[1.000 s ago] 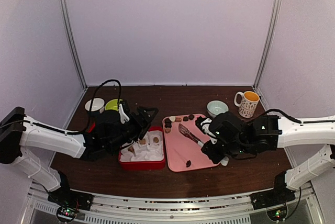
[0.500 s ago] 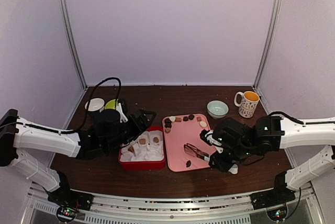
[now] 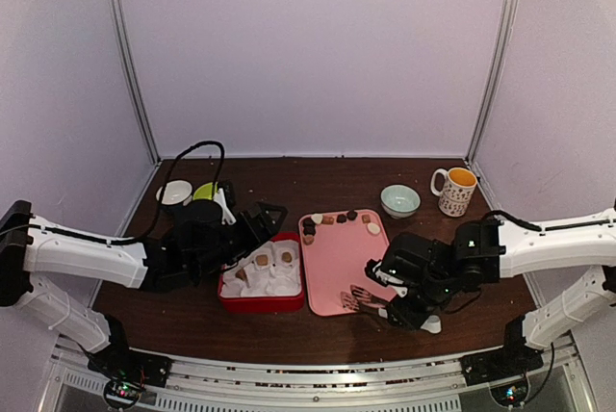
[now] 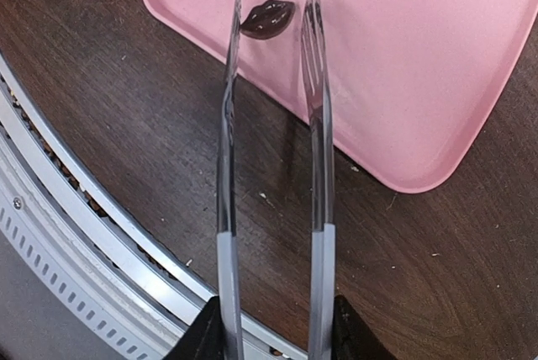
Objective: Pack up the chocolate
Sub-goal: Pick up the fake chocolate from the plate.
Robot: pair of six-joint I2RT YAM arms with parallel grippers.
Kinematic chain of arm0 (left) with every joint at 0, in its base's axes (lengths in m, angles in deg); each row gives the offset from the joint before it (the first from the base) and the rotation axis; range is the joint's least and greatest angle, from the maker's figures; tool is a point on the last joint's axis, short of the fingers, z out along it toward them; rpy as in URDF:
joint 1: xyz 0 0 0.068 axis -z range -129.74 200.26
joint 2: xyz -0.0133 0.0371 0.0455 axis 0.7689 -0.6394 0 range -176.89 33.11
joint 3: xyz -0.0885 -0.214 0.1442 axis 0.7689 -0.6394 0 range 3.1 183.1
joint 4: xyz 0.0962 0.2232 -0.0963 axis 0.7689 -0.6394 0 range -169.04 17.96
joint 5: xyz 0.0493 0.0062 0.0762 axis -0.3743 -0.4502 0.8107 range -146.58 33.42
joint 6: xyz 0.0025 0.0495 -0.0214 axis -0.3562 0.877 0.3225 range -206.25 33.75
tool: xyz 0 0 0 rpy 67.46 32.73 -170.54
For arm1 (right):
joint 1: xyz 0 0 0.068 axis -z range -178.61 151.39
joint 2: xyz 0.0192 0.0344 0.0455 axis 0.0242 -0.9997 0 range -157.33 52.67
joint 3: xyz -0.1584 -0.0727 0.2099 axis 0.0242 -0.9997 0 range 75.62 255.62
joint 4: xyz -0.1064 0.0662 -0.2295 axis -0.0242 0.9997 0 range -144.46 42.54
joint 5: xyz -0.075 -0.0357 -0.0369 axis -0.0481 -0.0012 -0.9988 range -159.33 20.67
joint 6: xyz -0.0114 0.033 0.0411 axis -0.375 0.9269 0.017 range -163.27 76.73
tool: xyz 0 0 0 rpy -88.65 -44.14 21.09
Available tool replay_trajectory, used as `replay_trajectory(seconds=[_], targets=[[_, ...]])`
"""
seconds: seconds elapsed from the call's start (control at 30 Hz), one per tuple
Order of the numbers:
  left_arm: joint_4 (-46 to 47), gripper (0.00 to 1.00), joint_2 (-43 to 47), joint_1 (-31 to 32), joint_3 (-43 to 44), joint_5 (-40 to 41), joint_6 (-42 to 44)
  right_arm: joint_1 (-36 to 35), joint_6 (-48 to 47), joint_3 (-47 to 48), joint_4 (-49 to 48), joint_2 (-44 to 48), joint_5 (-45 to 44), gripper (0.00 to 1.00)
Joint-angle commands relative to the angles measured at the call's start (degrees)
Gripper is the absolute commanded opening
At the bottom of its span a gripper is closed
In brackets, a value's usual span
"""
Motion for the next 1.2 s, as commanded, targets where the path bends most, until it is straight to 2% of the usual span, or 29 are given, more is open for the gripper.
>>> replay_trajectory(seconds=[0.0, 0.23, 0.57, 1.17], targets=[[0.83, 0.86, 0.91, -0.04, 1.25, 0.81, 1.36, -0.89, 1.11, 2.35, 1.14, -1.36, -1.35, 0.37], [0.44, 0.86, 1.9, -0.04, 0.82, 1.31, 1.83, -1.4, 1.21, 5.03, 1.67, -3.56, -2.02, 0.38], [0.13, 0.86, 2.94, -0.09, 0.2, 2.06, 2.48, -3.6, 0.86, 9.13, 7.37, -9.1, -8.18, 0.36], [-0.04, 0.87, 3.38, -0.08, 0.29, 2.07, 2.87, -5.27, 0.76, 12.26, 11.48, -12.31, -13.63, 0.22]])
